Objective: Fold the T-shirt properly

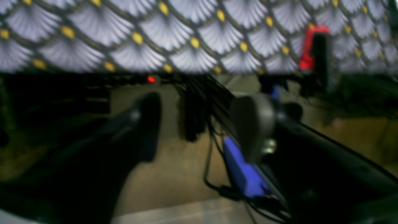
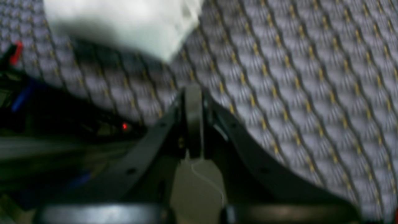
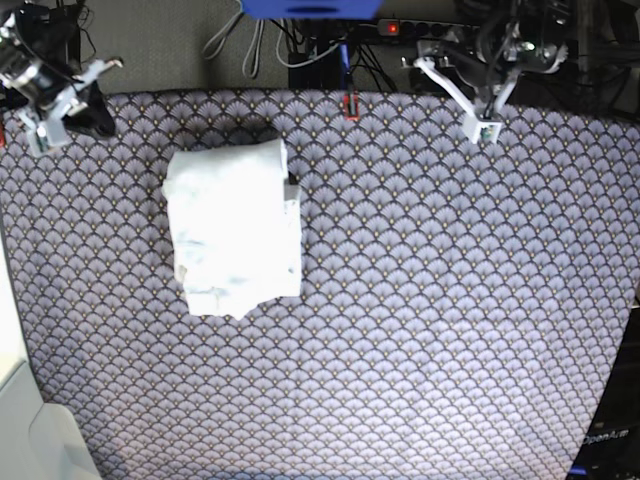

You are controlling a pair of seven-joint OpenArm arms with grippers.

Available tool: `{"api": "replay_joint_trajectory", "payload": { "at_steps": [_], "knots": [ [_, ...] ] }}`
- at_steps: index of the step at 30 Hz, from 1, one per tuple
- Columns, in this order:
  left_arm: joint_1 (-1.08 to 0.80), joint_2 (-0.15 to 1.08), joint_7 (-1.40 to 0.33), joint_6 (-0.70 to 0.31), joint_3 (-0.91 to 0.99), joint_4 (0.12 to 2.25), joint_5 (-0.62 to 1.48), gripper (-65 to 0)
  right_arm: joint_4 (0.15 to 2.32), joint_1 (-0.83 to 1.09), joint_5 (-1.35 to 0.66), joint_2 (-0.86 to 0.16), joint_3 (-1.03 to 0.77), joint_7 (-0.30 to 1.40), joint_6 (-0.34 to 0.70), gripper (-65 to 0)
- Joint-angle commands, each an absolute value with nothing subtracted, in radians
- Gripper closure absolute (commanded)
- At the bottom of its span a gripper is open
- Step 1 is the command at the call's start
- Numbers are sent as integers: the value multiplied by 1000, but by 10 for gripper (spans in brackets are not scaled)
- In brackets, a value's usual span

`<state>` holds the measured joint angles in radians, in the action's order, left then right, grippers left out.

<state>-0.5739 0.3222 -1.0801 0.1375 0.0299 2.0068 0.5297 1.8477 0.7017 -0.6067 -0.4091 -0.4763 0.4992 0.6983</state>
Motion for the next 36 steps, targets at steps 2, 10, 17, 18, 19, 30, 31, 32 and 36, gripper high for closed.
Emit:
{"api": "replay_joint_trajectory", "payload": {
  "at_steps": [2, 10, 17, 18, 19, 30, 31, 32, 36],
  "knots": [
    [-590, 352, -1076, 134, 33, 2022, 532, -152, 1860, 791, -616, -386, -542, 478, 698, 0],
    [-694, 367, -1066, 133, 27, 2012, 522, -140, 1738, 855, -363, -283, -602, 475, 698, 0],
    [-730, 361, -952, 131, 24, 1802, 446, -139, 1299, 723, -150, -266, -509, 321, 698, 0],
    [-740, 358, -903, 131, 19, 1759, 407, -139, 1208, 710, -134, -268, -492, 245, 698, 0],
    [-750, 357, -851, 131, -1, 1718, 367, -139, 1119, 691, -113, -272, -476, 165, 698, 0],
    [-591, 280, -516, 131, -145, 1087, 292, -10, 177, 335, 160, -389, -351, -453, 698, 0],
    [-556, 265, -506, 131, -147, 1021, 302, -6, 143, 312, 174, -392, -332, -475, 687, 0],
    [-516, 243, -481, 131, -147, 935, 306, -3, 120, 291, 191, -389, -308, -486, 638, 0],
    [-372, 177, -328, 131, -147, 625, 311, -4, 85, 234, 263, -364, -246, -486, 440, 0]
  ]
}}
